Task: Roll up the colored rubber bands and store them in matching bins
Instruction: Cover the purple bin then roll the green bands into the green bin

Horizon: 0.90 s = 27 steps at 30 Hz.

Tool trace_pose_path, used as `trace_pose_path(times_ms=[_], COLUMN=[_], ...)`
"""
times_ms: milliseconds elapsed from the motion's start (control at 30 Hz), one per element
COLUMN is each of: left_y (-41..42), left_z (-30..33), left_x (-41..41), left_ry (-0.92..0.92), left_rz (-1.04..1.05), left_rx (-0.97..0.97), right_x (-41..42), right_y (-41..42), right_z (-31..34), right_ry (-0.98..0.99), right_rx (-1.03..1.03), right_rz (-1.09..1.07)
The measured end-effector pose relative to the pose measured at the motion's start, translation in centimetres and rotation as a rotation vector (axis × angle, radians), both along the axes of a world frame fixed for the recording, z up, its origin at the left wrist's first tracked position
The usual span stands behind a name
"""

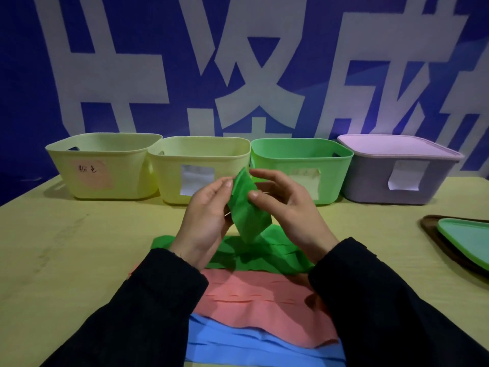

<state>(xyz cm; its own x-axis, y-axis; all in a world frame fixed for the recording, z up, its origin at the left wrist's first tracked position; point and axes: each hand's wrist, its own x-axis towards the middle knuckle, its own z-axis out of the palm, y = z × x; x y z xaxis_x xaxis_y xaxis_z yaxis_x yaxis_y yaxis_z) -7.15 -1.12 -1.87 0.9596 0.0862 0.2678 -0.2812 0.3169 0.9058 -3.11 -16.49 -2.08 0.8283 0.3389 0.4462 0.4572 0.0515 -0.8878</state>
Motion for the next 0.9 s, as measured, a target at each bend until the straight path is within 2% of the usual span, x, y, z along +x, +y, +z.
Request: trace_pose_path(times_ms=[100,167,267,433,533,700,900], left_y=[0.1,0.5,0.4,0.3,0.3,0.0,0.0], left_z=[-0.3,-0.8,-1.3,-1.3,-1.1,-1.5,-1.1], left_x=[0.2,0.3,0.6,1.0,0.8,0.8,0.5], left_ry=[0.066,0.011,-0.055,-0.049,-0.105,-0.110,-0.178], left_rz=[-0.111,-0.177,-0.075,0.131,0.154,0.119,0.220], left_rx=[-0.020,0.089,0.261,0.251,0.313,0.374,0.461], right_x=[0.1,0.2,0.3,0.2,0.0,0.2,0.3], right_y=[0.2,0.1,-0.1,0.2,0.3,0.4,0.1], right_z=[-0.3,-0.3,-0.3,-0.5,-0.5,-0.4,-0.7], right_ry=[0.001,-0.015,-0.012,0.002,-0.015,-0.065,-0.084], right_rx=[0.007,-0.003,0.009,0.006,0.048,0.101,0.088], right_rz=[-0.061,-0.080,-0.095,-0.066,-0.004,-0.023,-0.048])
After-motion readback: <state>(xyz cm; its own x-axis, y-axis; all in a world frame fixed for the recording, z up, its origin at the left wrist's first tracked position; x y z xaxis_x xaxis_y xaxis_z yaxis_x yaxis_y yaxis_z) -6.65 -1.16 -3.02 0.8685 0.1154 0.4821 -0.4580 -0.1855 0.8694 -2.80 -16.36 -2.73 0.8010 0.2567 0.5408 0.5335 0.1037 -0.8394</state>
